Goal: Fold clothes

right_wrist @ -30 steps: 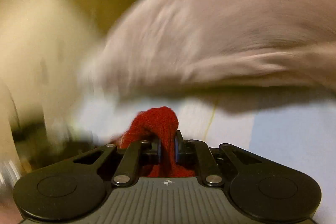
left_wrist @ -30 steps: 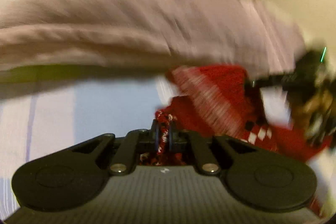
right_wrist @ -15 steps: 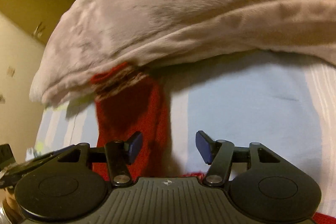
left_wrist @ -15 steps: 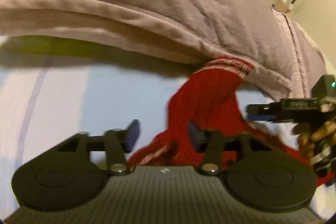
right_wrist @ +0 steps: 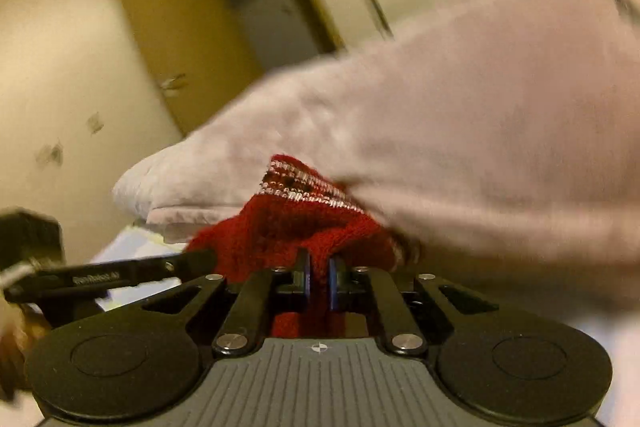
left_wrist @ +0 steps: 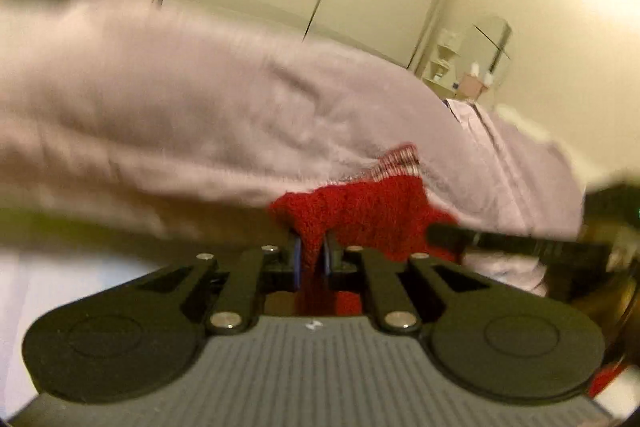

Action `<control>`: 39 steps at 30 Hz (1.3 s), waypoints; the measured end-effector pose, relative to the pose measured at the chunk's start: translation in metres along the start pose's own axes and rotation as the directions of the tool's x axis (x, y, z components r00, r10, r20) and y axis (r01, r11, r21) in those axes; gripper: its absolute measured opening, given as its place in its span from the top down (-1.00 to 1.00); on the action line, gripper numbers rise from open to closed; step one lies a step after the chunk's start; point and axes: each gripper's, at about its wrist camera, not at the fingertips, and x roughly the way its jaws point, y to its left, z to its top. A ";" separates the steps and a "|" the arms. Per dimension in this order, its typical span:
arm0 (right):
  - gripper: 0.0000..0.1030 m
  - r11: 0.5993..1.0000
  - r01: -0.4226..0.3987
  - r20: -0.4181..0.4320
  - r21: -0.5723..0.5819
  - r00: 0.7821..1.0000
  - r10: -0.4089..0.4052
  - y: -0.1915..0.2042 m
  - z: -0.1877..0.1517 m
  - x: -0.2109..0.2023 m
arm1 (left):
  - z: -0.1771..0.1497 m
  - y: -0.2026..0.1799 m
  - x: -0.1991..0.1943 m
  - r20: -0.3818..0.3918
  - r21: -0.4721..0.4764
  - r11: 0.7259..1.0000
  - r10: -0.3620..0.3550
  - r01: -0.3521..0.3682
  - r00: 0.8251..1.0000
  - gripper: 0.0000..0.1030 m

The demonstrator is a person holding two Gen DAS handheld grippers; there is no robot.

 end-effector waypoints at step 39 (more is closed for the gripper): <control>-0.02 0.129 0.434 -0.183 0.892 0.606 -0.774 -0.091 -0.205 -0.527 | -0.084 -0.082 -0.178 -0.463 -0.185 0.849 0.369 -0.495 0.806 0.58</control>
